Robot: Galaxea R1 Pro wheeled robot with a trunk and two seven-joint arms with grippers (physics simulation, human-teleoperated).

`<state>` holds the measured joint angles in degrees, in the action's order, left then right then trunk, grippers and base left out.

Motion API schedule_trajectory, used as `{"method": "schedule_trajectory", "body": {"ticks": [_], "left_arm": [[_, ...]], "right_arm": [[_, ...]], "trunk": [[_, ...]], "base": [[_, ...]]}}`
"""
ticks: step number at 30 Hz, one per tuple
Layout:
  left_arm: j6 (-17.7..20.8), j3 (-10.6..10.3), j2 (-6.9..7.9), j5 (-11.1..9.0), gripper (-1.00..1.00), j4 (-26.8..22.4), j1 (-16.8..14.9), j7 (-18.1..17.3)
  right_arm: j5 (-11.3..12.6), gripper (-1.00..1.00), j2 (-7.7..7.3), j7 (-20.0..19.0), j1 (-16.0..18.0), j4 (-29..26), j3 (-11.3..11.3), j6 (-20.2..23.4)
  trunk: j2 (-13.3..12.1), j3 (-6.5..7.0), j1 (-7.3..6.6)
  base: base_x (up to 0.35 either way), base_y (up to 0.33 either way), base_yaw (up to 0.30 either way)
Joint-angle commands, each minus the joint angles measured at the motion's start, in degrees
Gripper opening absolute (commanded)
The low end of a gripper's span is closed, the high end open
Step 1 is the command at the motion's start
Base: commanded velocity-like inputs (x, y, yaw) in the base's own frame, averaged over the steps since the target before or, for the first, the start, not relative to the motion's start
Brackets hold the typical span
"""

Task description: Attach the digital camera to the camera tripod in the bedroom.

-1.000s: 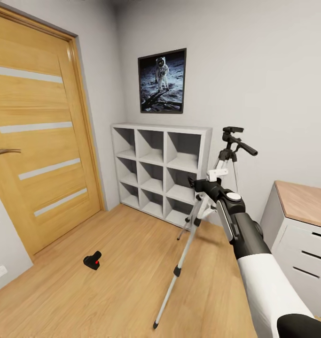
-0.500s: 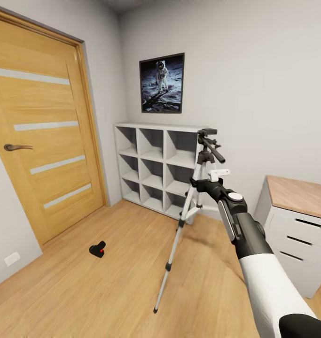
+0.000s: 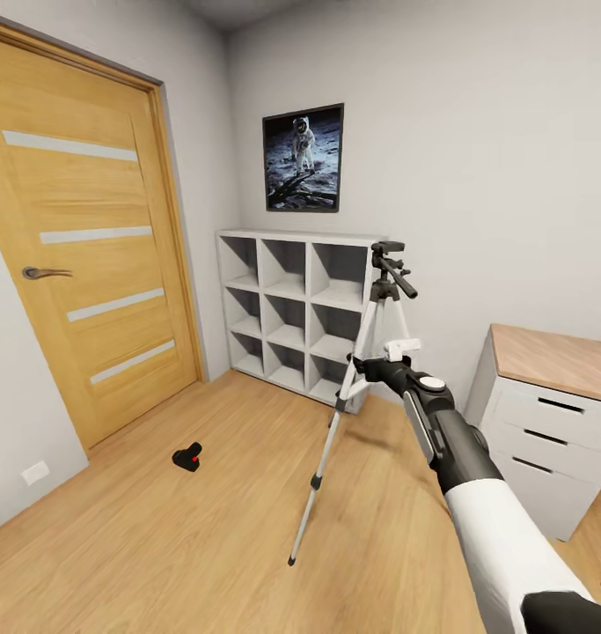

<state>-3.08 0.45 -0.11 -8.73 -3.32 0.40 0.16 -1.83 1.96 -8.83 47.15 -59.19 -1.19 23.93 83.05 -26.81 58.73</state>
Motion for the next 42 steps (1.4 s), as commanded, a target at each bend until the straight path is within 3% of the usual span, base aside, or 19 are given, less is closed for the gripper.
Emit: {"method": "schedule_trajectory", "body": {"ticks": [1,5,6,9,10,12,14,16,17,18,20,24,31,32,34,42], "left_arm": [[-0.07,0.00,0.01,-0.42,1.00,-0.09,0.04,0.02],[-0.08,0.02,0.02,-0.47,1.00,-0.07,0.04,0.02],[-0.02,0.02,0.02,-0.54,1.00,-0.08,0.04,0.02],[0.00,0.01,0.02,-0.57,1.00,-0.08,0.04,0.02],[0.00,0.00,0.02,-0.58,1.00,-0.09,0.04,0.02],[0.01,0.00,0.02,-0.58,1.00,-0.08,0.04,0.02],[0.01,-0.01,0.02,-0.58,1.00,-0.10,0.04,0.02],[-0.01,-0.01,0.02,-0.58,1.00,-0.10,0.04,0.02],[0.00,-0.01,0.02,-0.58,1.00,-0.10,0.04,0.02],[-0.01,-0.01,0.02,-0.58,1.00,-0.10,0.04,0.02],[-0.03,-0.01,0.06,-0.58,1.00,-0.10,0.04,0.02],[-0.04,-0.01,0.10,-0.58,1.00,-0.10,0.04,0.02],[-0.07,0.05,0.25,-1.92,1.00,-0.12,0.04,0.02],[-0.06,0.02,0.30,-4.62,1.00,-0.15,0.04,0.02],[-0.03,-0.03,0.38,-7.05,1.00,-0.16,0.04,0.02],[0.00,-0.14,0.52,-11.15,1.00,-0.19,0.04,-0.06]], "right_arm": [[-0.14,1.00,0.04,-0.23,-1.57,4.34,0.04,0.21],[-0.12,1.00,0.05,-0.23,-3.51,9.72,0.04,0.17],[-0.10,1.00,-0.02,-0.39,-5.50,18.54,0.10,0.30],[-0.10,1.00,-0.18,-0.41,-6.65,30.60,0.12,0.28],[-0.27,1.00,-1.09,-0.49,-6.98,39.63,0.07,0.01],[-0.34,1.00,-2.03,-0.58,-7.09,45.90,0.03,-0.94],[-0.29,1.00,-3.76,-1.20,-7.47,55.10,-0.07,-6.46],[-0.25,1.00,-4.45,-1.62,-8.53,57.20,-0.10,-10.01],[-0.23,1.00,-5.13,-1.83,-10.71,58.61,-0.13,-13.01],[-0.21,1.00,-6.11,-2.11,-15.43,59.84,-0.21,-15.81],[-0.20,1.00,-6.70,-2.26,-20.37,60.46,-0.27,-17.41],[-0.19,1.00,-7.18,-2.33,-25.81,60.90,-0.36,-18.66],[-0.15,1.00,-7.02,-0.28,-28.20,61.13,-0.46,-18.10],[-0.12,1.00,-6.82,1.65,-28.47,61.16,-0.46,-16.61],[0.02,1.00,-6.70,2.58,-28.58,61.17,-0.43,-16.01],[-0.15,1.00,-6.44,3.62,-28.69,61.13,-0.40,-16.47]], "trunk": [[0.03,-0.05,-0.01],[0.03,-0.05,-0.01],[0.03,-0.05,-0.01],[0.03,-0.05,-0.01],[0.03,-0.05,-0.01],[0.03,-0.05,-0.01],[0.03,-0.05,-0.01],[0.03,-0.05,-0.01],[0.03,-0.05,-0.01],[0.03,-0.05,-0.01],[0.03,-0.05,-0.01],[0.03,-0.05,-0.01],[0.03,-0.05,-0.01],[0.03,-0.05,-0.01],[0.03,-0.05,-0.01],[0.03,-0.05,-0.01]], "base": [[-0.008,0.000,0.000],[-0.005,0.000,0.000],[-0.001,0.000,0.000],[0.000,0.000,0.000],[0.000,0.000,0.000],[0.000,0.000,0.000],[0.000,0.000,0.000],[0.000,0.000,0.000],[0.000,0.000,0.000],[0.000,0.000,0.000],[0.000,0.000,0.000],[0.000,0.000,0.000],[0.000,0.000,0.000],[0.000,0.000,0.000],[0.000,0.000,0.008],[0.000,0.000,0.157]]}}
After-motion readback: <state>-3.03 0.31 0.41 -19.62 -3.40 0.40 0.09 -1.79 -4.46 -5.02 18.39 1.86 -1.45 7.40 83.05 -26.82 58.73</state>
